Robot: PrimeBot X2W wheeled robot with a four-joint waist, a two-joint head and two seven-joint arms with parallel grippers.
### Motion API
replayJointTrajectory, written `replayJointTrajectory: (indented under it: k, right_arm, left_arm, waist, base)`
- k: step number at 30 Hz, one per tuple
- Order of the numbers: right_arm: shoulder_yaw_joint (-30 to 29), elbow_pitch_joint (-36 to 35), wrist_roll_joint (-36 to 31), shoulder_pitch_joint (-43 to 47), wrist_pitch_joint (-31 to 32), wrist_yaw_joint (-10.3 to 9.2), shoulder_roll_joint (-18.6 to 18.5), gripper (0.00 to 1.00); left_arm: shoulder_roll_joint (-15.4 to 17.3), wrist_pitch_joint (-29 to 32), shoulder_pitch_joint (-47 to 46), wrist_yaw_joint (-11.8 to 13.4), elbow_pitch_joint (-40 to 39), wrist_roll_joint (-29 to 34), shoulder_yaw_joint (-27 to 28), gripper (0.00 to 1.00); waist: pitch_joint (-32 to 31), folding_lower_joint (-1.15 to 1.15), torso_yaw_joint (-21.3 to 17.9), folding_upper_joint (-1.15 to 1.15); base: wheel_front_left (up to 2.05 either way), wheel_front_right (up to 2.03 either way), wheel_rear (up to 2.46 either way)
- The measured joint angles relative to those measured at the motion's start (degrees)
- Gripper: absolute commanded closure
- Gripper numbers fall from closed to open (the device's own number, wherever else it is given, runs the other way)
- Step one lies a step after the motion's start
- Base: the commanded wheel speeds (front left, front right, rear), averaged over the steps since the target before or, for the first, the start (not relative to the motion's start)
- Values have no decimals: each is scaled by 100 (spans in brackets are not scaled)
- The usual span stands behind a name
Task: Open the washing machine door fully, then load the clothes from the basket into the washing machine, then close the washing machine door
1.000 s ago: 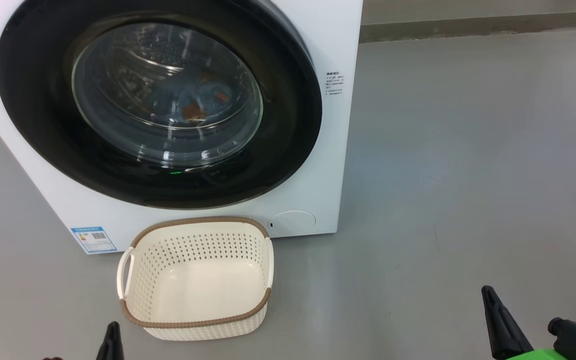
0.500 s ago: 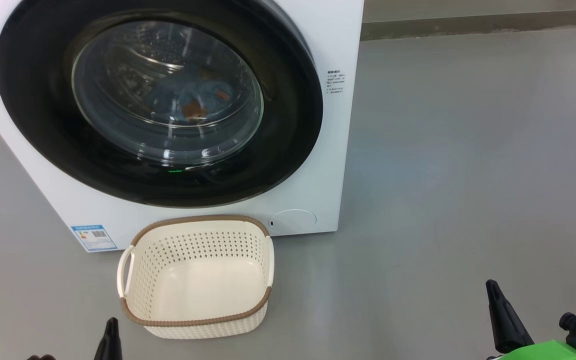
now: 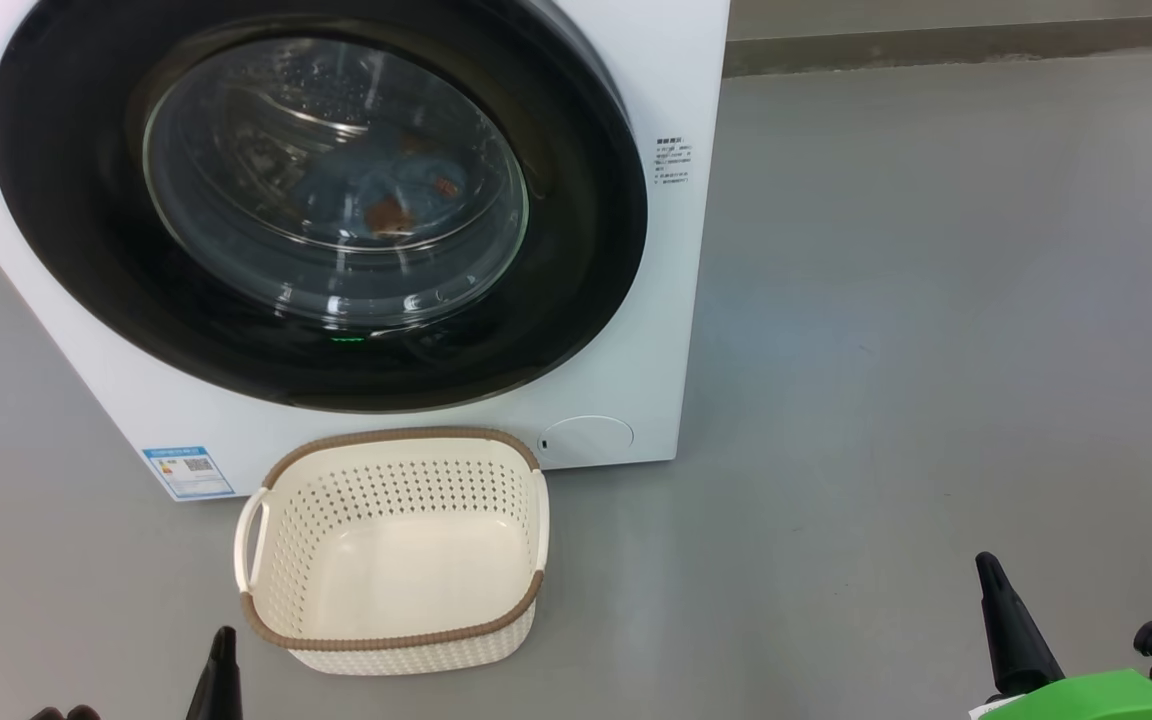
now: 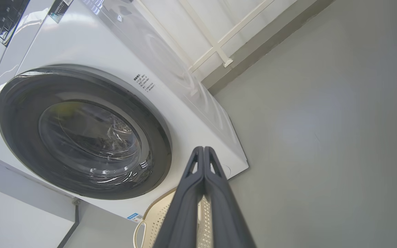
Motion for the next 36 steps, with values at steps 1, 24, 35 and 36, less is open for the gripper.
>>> replayJointTrajectory:
  k: [1,24,35,36]
  right_arm:
    - [-4,4,44,-4,24,0,0,100]
    - [-56,159,1764,-165,403,-5,4,100]
    - [-83,231,2521,-282,606,-7,4,100]
    - [-85,234,2593,-291,625,-7,5,100]
  left_arm:
    - [0,7,-1,0,0,-52,4,100]
    - [19,415,-227,-57,23,-1462,94,100]
    - [31,604,-301,-60,43,-2114,136,100]
    - [34,605,-322,-68,42,-2169,141,100]
  waist:
    - [2,0,1,0]
    - [46,0,16,0]
    - [66,0,23,0]
    - [67,0,24,0]
  base:
    - [0,0,0]
    - [0,0,0]
    - [0,0,0]
    - [0,0,0]
